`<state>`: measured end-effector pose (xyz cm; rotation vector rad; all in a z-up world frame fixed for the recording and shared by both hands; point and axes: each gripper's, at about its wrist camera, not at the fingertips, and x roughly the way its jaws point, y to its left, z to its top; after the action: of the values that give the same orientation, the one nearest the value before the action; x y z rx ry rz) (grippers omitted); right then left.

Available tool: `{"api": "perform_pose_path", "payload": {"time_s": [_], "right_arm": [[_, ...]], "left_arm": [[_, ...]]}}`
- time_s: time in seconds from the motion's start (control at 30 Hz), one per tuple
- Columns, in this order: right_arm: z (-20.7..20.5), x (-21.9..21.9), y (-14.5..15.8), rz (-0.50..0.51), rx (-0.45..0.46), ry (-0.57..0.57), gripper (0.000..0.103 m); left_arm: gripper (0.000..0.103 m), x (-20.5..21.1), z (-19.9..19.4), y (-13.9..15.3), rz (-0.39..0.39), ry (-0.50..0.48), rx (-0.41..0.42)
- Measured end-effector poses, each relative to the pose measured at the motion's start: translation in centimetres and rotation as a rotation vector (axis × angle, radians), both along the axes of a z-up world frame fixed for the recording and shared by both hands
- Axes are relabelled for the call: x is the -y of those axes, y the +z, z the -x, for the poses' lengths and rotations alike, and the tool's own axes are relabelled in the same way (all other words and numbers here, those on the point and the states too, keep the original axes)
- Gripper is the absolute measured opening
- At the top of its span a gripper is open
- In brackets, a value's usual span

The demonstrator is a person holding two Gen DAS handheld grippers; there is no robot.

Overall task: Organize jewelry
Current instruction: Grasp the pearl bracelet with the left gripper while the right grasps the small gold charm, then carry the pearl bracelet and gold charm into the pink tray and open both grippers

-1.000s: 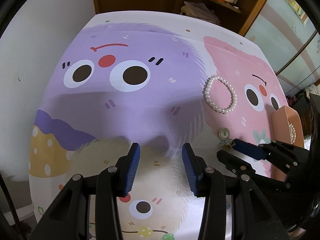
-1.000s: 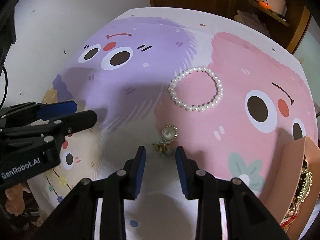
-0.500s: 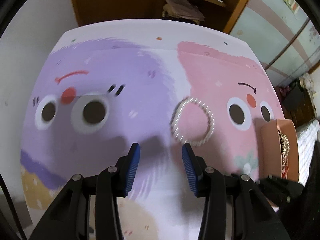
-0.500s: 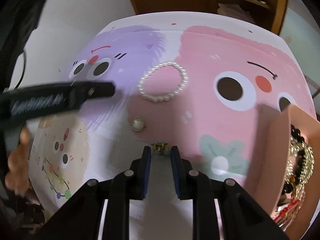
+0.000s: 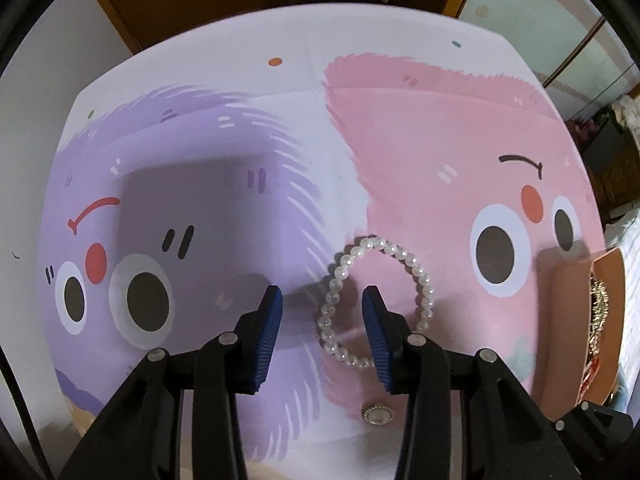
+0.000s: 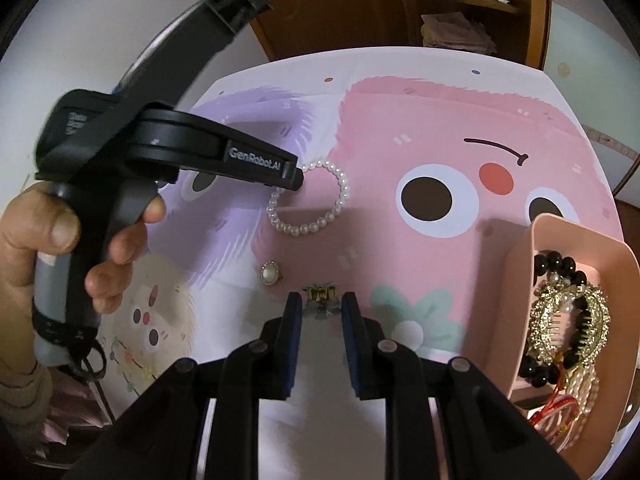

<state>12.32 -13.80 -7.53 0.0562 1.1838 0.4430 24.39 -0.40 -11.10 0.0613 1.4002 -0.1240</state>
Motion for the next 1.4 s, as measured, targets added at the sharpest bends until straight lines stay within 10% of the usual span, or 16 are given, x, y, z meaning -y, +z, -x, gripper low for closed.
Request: {"api": "perform_pose_path", "payload": {"time_s": [0.23,0.33,0.57,1.4], "right_arm": [[0.2,0.3,0.1,-0.016,-0.003,-0.007,0.020],[0.1,0.3,0.0,-0.018,-0.008,-0.010,0.020],[0.2,0.5,0.2,-0.026,-0.003,-0.013,0.020],[4.2,12.8,7.6,0.034,0.121,-0.232,0.020]], "left_arm": [[0.028,0.8,-0.3,-0.8,-0.019,-0.035,-0.020],[0.006,1.4,-0.3,-0.9,-0.016,-0.056,-0.024],[0.005,1.1,0.5,-0.2,0.006,0.011,-0.012],[0.005,10.3,10.6,18.2,0.282,-0.202,0.237]]}}
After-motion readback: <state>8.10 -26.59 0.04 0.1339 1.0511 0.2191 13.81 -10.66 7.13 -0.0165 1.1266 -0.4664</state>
